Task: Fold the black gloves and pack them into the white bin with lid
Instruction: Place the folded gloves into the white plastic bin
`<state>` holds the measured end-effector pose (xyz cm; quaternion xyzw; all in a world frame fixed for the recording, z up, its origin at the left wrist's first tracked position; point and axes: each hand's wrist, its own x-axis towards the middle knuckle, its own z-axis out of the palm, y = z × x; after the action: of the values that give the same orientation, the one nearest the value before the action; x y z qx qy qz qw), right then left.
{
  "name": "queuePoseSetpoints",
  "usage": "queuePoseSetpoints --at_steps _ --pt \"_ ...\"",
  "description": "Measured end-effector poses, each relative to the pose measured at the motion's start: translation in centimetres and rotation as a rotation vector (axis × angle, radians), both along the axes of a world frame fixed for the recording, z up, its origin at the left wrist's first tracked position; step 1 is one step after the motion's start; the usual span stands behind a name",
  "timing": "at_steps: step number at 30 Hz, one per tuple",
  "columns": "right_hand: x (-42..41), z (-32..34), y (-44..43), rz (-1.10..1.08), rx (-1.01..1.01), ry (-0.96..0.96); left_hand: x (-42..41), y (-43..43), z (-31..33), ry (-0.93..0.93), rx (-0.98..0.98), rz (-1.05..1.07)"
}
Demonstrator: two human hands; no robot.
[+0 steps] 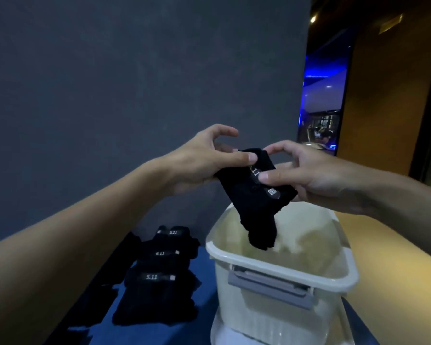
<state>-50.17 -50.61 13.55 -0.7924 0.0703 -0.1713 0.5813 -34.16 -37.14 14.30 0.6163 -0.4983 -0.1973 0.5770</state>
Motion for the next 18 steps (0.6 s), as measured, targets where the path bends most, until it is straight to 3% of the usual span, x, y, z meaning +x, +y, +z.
queuePoseSetpoints --at_steps 9,18 --pt "0.9 -3.6 -3.6 -0.285 -0.035 0.134 1.3 -1.8 -5.6 -0.380 0.065 0.273" --pt "3.0 -6.7 -5.5 -0.313 -0.113 0.267 0.0 -1.3 -10.5 -0.213 0.046 0.272"
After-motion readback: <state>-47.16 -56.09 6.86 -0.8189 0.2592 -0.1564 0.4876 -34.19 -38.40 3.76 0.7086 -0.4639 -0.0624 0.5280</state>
